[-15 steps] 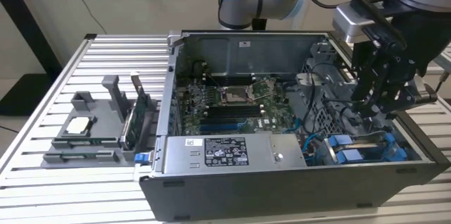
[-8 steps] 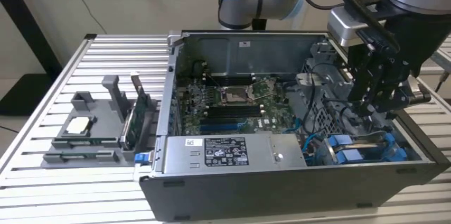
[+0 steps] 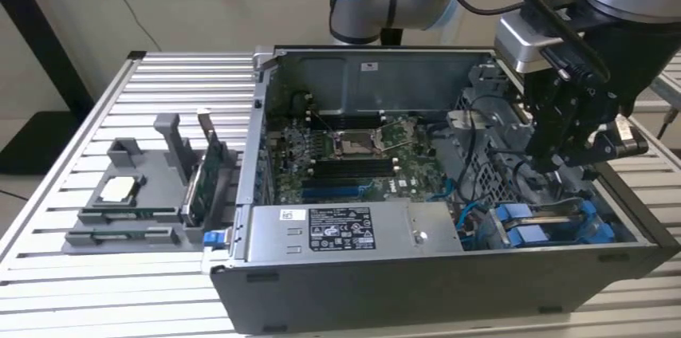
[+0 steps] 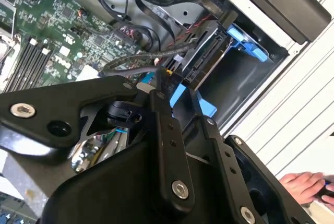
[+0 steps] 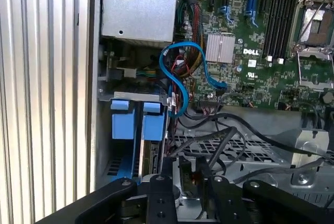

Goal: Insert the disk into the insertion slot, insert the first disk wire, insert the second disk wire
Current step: 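Insert the first disk wire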

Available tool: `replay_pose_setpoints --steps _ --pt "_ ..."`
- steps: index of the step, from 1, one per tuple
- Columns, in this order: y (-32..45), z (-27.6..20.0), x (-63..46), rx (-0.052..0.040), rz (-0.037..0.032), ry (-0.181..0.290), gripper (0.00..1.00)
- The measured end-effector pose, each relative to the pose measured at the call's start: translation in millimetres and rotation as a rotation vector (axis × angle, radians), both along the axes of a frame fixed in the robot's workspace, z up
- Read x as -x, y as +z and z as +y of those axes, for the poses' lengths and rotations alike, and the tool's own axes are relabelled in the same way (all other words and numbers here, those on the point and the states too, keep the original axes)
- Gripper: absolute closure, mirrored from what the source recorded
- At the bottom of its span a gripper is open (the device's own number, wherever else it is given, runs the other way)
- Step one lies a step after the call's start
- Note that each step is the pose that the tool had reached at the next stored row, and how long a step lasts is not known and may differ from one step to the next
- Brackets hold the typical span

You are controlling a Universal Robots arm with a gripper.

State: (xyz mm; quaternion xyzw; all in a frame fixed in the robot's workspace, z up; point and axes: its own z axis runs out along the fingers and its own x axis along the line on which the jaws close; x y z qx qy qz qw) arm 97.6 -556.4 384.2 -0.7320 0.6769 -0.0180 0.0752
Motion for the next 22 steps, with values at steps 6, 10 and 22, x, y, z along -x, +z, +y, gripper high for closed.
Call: replay_pose_setpoints --steps 6,10,22 --pt "0.0 0.0 0.0 0.0 0.0001 0.002 0.78" --pt "0.0 0.0 0.0 0.0001 0.0001 0.002 0.78" --pt "-0.7 -1.2 -2.7 0.0001 0.0001 0.0 0.81"
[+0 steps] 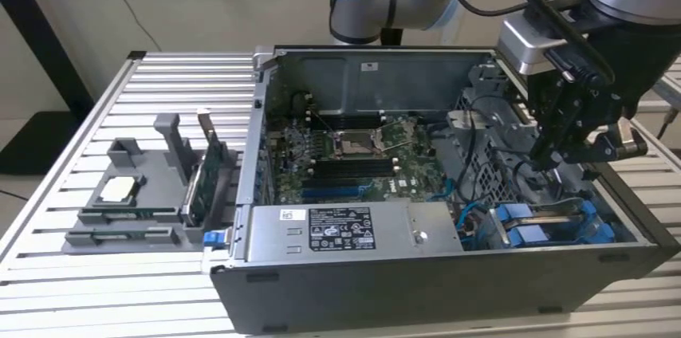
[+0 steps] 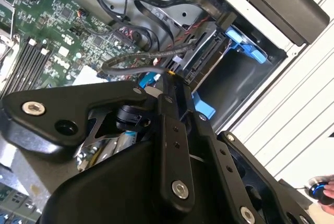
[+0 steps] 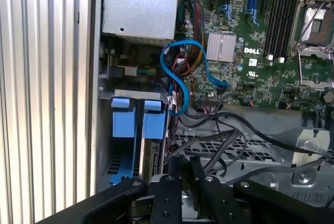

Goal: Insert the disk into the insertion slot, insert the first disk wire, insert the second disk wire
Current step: 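Insert the first disk wire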

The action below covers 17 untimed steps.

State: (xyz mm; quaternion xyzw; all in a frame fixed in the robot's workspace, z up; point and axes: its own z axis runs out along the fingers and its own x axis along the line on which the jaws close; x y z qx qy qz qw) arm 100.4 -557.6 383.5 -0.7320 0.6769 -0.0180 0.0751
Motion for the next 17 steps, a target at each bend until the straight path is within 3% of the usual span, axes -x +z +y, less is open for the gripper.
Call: replay_pose_setpoints --steps 17 --pt "-2.9 -3.5 -8.9 0.0001 0.0 -0.014 0.81"
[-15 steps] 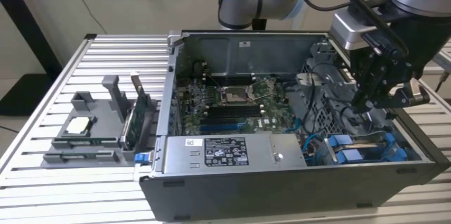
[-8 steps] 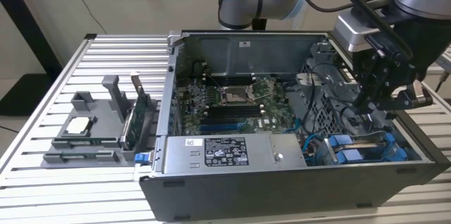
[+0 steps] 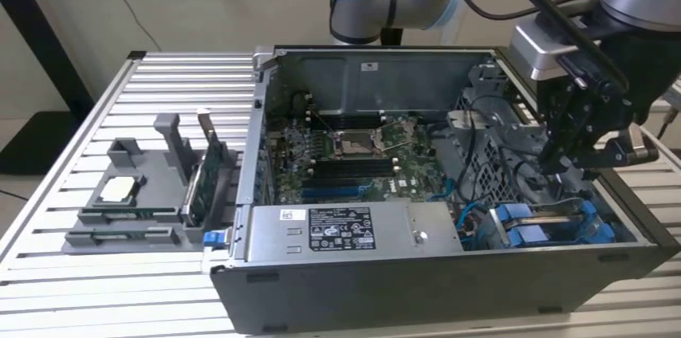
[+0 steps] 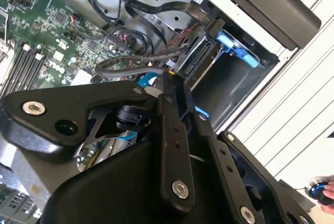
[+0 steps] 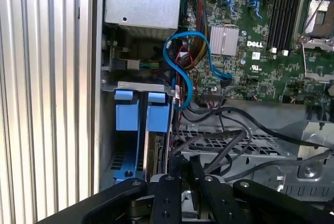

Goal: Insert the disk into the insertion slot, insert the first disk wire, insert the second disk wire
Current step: 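Insert the first disk wire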

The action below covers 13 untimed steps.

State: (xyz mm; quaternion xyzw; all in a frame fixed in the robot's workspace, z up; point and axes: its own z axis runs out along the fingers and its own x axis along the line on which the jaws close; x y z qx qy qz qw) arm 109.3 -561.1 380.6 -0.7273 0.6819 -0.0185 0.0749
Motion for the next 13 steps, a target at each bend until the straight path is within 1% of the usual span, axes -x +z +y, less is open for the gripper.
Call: replay_pose_setpoints --steps 9,13 --pt "-3.0 -3.2 -6.2 0.0001 0.0004 -0.01 0.81" --pt "-4.3 -5.2 -7.7 0.0005 0.0034 -0.015 0.81"
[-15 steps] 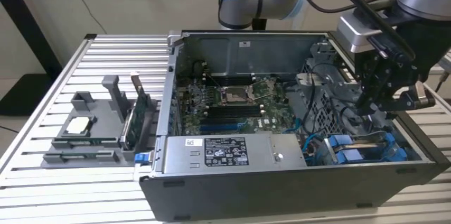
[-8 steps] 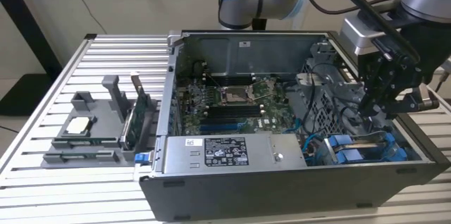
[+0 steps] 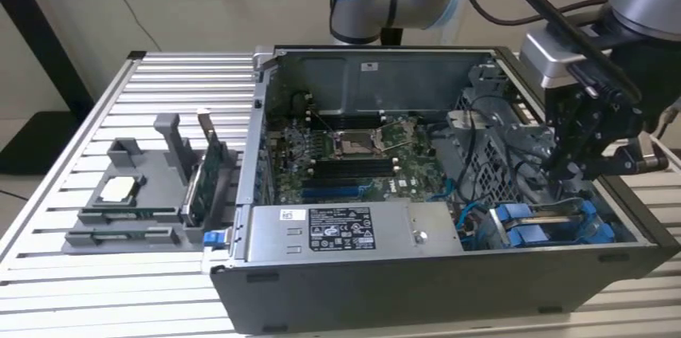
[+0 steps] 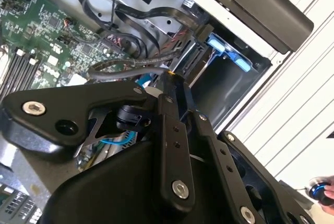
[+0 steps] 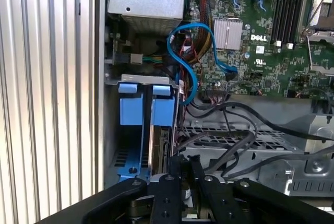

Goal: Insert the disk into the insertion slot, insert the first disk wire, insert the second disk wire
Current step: 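Insert the first disk wire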

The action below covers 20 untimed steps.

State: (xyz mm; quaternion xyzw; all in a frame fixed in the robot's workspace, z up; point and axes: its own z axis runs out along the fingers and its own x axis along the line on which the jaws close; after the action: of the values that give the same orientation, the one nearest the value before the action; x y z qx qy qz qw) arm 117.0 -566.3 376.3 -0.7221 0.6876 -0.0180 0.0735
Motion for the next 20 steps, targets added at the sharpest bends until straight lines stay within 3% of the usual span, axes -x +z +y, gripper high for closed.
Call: replay_pose_setpoints --steps 2,7,11,16,20 --pt "-1.1 -0.8 -0.6 0.0 0.008 -0.002 0.81" --pt "-3.3 -1.8 -1.8 0.0002 0.0426 -0.007 0.81" --pt "-5.1 -2.5 -2.3 0.0003 0.0663 -0.011 0.81" --pt "-6.0 -2.9 -3.1 0.0 0.0803 -0.017 0.81" --pt "-6.2 -3.0 -3.3 0.0001 0.0822 -0.02 0.81"
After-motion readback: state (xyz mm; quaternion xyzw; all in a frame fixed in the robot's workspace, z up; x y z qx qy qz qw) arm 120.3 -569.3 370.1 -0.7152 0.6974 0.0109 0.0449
